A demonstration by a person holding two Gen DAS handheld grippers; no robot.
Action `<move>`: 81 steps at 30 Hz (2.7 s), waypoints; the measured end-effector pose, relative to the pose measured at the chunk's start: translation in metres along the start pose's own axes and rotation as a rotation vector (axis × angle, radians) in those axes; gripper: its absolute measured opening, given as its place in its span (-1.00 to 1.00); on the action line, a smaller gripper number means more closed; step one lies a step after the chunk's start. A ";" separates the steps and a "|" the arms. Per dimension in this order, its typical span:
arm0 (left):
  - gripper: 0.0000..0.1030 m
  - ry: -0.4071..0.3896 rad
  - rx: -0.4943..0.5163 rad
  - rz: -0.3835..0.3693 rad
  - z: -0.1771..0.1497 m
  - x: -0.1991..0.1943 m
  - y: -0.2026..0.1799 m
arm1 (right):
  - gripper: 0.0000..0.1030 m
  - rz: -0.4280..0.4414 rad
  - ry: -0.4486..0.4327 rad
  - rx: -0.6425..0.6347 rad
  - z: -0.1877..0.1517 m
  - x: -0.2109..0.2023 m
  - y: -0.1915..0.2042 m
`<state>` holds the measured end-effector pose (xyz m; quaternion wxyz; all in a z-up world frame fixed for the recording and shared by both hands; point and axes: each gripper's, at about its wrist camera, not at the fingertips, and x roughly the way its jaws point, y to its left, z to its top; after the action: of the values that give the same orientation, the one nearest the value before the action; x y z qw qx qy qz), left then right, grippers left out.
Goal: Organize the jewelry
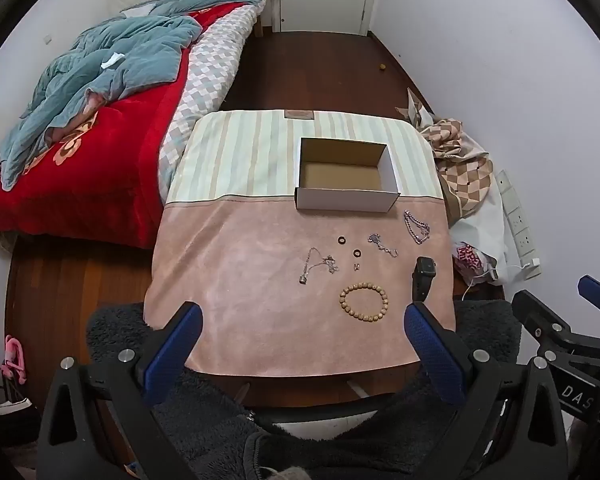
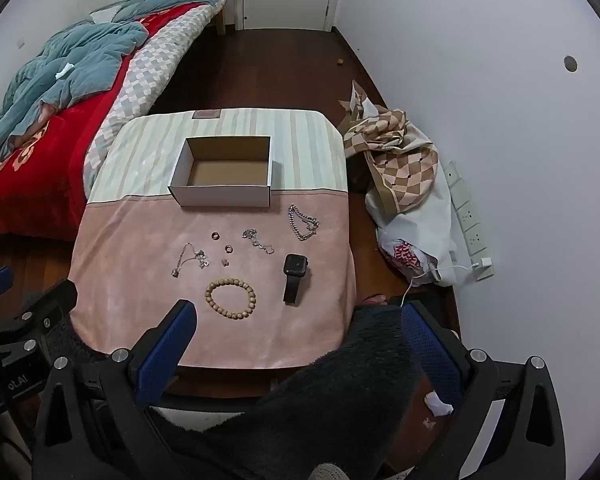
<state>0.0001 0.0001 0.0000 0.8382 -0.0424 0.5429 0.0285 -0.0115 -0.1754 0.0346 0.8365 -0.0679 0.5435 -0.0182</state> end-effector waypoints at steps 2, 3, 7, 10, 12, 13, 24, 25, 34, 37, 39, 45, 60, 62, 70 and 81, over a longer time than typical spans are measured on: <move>1.00 -0.006 0.002 0.006 0.000 0.000 -0.001 | 1.00 0.002 0.005 -0.001 0.000 0.000 0.000; 1.00 -0.001 -0.001 -0.001 0.000 0.000 0.000 | 1.00 0.002 0.006 -0.003 0.001 0.000 0.000; 1.00 0.001 0.000 -0.001 -0.005 0.005 -0.003 | 1.00 0.003 0.005 -0.011 0.002 0.001 0.000; 1.00 0.000 0.001 0.002 -0.008 0.006 -0.005 | 1.00 -0.006 0.004 -0.008 0.000 0.000 0.001; 1.00 0.005 -0.001 -0.006 -0.004 0.008 -0.003 | 1.00 -0.007 0.004 -0.009 -0.001 -0.001 0.001; 1.00 0.004 -0.001 -0.006 -0.004 0.009 -0.003 | 1.00 -0.007 0.005 -0.008 0.000 0.000 0.000; 1.00 0.004 0.003 -0.002 -0.004 0.006 -0.003 | 1.00 -0.009 0.002 -0.007 0.000 0.000 0.000; 1.00 0.004 0.003 0.000 -0.003 0.006 -0.004 | 1.00 -0.008 0.003 -0.008 0.000 0.001 0.000; 1.00 -0.003 0.009 0.007 -0.006 -0.003 -0.003 | 1.00 -0.008 -0.003 -0.006 0.001 0.001 -0.002; 1.00 -0.005 0.008 0.008 -0.007 -0.004 -0.004 | 1.00 -0.009 -0.002 -0.008 0.001 0.000 -0.002; 1.00 -0.004 0.009 0.007 -0.007 -0.004 -0.003 | 1.00 -0.008 -0.003 -0.006 0.000 -0.001 -0.002; 1.00 -0.005 0.010 0.007 -0.007 -0.003 -0.004 | 1.00 -0.008 -0.005 -0.004 0.001 -0.008 -0.010; 1.00 -0.002 0.009 0.006 -0.008 -0.004 -0.003 | 1.00 -0.014 -0.009 -0.005 0.002 -0.011 -0.011; 1.00 -0.003 0.009 0.005 -0.008 -0.004 -0.003 | 1.00 -0.013 -0.011 -0.002 0.002 -0.010 -0.010; 1.00 -0.002 0.010 0.005 -0.009 -0.004 -0.003 | 1.00 -0.014 -0.010 -0.003 0.001 -0.011 -0.010; 1.00 -0.002 0.010 0.004 -0.009 -0.004 -0.003 | 1.00 -0.016 -0.012 -0.004 0.000 -0.011 -0.010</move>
<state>-0.0095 -0.0042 -0.0003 0.8390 -0.0368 0.5422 0.0276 -0.0152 -0.1840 0.0462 0.8394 -0.0740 0.5379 -0.0235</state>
